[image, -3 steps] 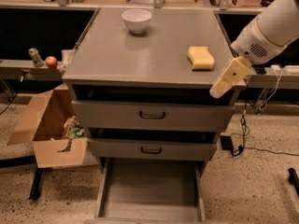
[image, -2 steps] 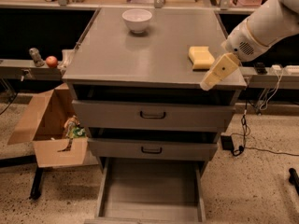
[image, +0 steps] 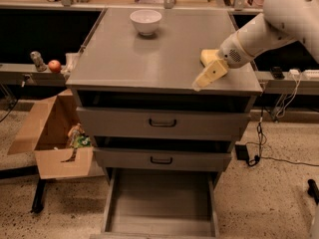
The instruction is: Place sponge into bottom drawer
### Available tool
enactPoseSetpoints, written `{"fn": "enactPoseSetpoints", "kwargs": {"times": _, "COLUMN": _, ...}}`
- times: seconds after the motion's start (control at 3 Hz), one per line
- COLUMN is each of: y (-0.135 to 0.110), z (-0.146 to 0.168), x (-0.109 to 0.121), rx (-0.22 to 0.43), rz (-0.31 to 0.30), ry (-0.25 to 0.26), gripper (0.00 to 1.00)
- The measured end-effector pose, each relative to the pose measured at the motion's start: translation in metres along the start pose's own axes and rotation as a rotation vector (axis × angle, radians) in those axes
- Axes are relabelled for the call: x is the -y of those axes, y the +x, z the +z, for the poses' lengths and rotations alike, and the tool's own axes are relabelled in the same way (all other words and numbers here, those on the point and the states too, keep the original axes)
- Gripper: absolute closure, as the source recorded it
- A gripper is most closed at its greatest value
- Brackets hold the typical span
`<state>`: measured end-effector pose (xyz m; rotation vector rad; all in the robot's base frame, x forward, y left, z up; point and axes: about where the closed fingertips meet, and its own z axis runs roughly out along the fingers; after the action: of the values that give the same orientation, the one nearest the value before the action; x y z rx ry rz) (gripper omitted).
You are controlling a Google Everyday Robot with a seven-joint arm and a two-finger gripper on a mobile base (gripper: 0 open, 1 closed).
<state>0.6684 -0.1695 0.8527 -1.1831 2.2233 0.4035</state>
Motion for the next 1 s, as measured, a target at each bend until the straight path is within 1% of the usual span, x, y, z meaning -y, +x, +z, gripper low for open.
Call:
{"fn": "enactPoseSetpoints", "kwargs": {"times": 0.33, "y": 0.005, "z": 0.02, "x": 0.021, "rx": 0.012, "rz": 0.034, "ry": 0.045, "gripper": 0.0}}
{"fn": "enactPoseSetpoints", "kwargs": {"times": 0.67, "y": 0.005, "z": 0.016, "x": 0.046, "rx": 0.046, "rz": 0.063, "ry": 0.127, "gripper": 0.0}}
{"fn": "enactPoseSetpoints", "kwargs": {"times": 1.0, "y": 0.002, "z": 0.007, "x": 0.061, "rx": 0.088, "rz": 0.079, "ry": 0.189, "gripper": 0.26}}
